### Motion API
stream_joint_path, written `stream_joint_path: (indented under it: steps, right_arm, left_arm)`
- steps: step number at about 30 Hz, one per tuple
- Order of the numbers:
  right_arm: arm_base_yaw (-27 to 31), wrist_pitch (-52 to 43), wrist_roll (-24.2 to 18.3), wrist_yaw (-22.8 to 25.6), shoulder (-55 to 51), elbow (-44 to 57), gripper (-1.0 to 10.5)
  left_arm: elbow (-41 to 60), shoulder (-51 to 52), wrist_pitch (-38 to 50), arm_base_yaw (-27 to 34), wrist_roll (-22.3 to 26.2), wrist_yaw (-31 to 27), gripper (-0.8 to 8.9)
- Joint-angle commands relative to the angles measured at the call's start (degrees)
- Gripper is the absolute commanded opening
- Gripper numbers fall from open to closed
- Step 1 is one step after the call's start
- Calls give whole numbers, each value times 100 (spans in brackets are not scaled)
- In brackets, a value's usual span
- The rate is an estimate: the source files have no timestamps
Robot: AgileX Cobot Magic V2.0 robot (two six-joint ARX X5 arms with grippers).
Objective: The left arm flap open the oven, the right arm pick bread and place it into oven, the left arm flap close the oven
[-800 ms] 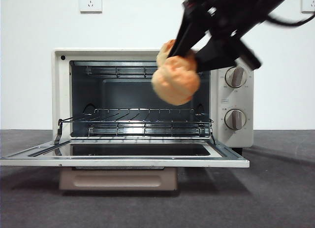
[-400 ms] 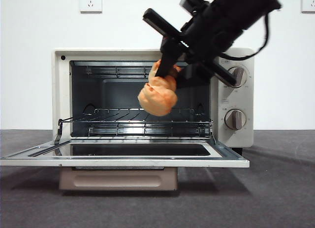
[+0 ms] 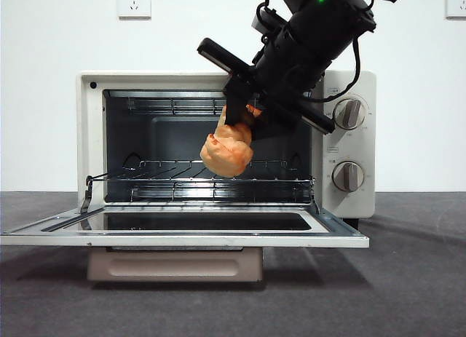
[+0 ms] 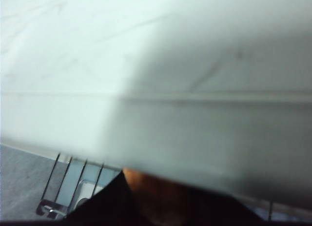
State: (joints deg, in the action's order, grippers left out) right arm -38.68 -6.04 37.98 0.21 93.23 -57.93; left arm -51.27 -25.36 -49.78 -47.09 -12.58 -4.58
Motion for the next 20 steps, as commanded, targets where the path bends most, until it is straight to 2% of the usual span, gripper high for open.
stream_joint_path:
  steps: [1,5,10,20]
  right_arm:
    - [-52,-35,61,79,107,-116,133]
    - [-52,-31,59,122,107,-116,314]
    - [-52,35,52,120,107,-116,405]
    - [-59,227,57,24,59,-120,432]
  left_arm:
    - [-120,-4,46,-55,146,-17,19]
    - [-120,-4,59,-55,216,-22,19]
    - [-120,-4,92,-55,251,-24,19]
    - [-118,-7,122,-55,251,-24,19]
